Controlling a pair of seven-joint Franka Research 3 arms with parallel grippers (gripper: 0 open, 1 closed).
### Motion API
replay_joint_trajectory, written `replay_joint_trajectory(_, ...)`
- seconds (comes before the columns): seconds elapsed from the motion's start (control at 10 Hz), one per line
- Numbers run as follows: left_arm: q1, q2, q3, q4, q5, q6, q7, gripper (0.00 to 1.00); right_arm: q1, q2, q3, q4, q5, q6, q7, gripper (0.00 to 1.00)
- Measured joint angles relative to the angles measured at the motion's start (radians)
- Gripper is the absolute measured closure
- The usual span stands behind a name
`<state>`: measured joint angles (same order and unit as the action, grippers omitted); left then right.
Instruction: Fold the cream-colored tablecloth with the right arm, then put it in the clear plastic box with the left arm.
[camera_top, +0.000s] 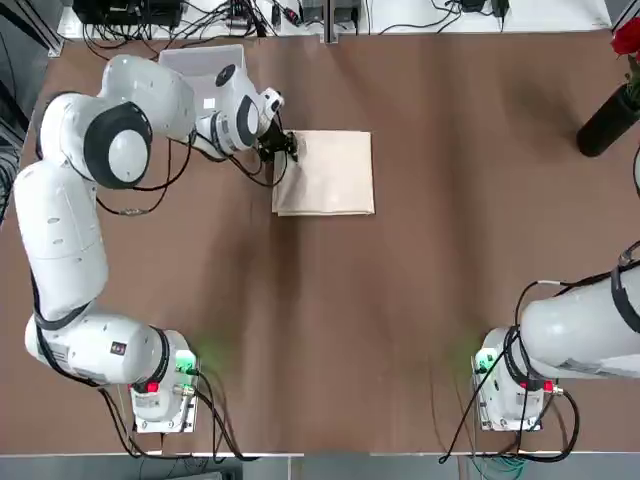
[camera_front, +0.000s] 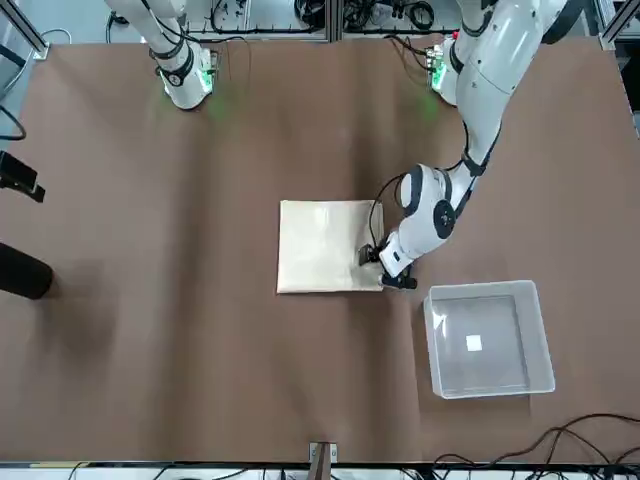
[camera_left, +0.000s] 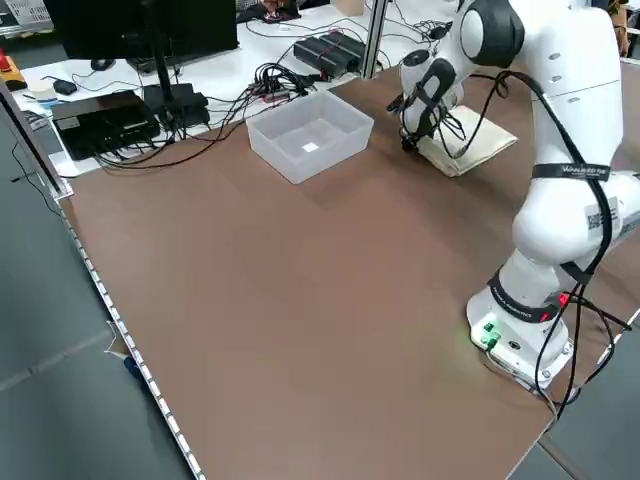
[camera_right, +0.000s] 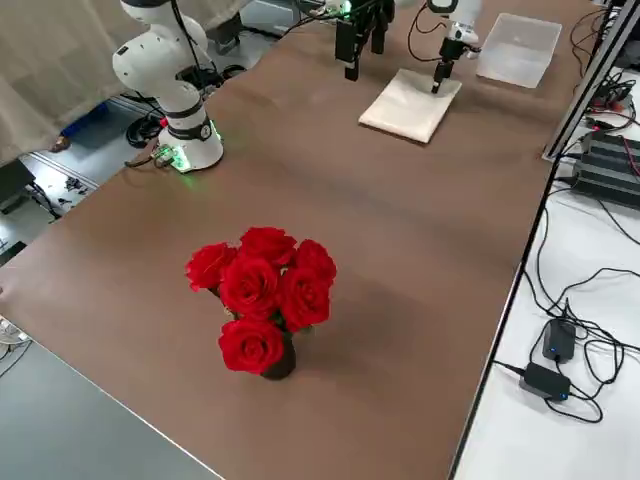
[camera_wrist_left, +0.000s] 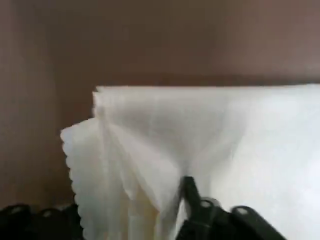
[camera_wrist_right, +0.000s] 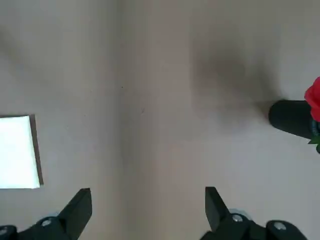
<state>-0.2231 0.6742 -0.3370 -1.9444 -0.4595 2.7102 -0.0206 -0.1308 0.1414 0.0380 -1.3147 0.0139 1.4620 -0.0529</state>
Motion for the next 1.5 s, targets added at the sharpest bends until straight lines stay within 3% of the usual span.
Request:
replay_joint_trajectory(0.3, -0.008, -0.033, -0.006, -0.022, 0.0, 0.002, -0.005, 0.88, 0.001, -0.021, 0.004, -0.097, 0.0, 0.112, 0.0, 0.0)
replay_joint_trajectory(0.6, 0.003, -0.078, -0.002, -0.037, 0.0, -0.053, -0.004, 0.89, 0.002, -0.035, 0.004, -0.153, 0.0, 0.182, -0.001, 0.0)
replay_joint_trajectory(0.9, 0.119, -0.205, 0.006, -0.032, 0.087, -0.359, -0.003, 0.89, 0.005, -0.038, 0.005, -0.188, 0.0, 0.216, -0.002, 0.0)
replay_joint_trajectory(1.1, 0.165, -0.278, 0.014, -0.032, 0.151, -0.481, -0.032, 0.89, 0.035, -0.047, -0.022, -0.191, 0.0, 0.217, -0.003, 0.0)
replay_joint_trajectory(1.3, 0.156, -0.324, 0.012, -0.003, 0.271, -0.608, -0.187, 0.89, 0.09, -0.058, -0.071, -0.19, 0.0, 0.23, -0.003, 0.0)
replay_joint_trajectory(1.5, 0.082, -0.328, 0.008, 0.043, 0.313, -0.67, -0.36, 0.89, 0.097, -0.069, -0.081, -0.188, 0.0, 0.239, -0.002, 0.0)
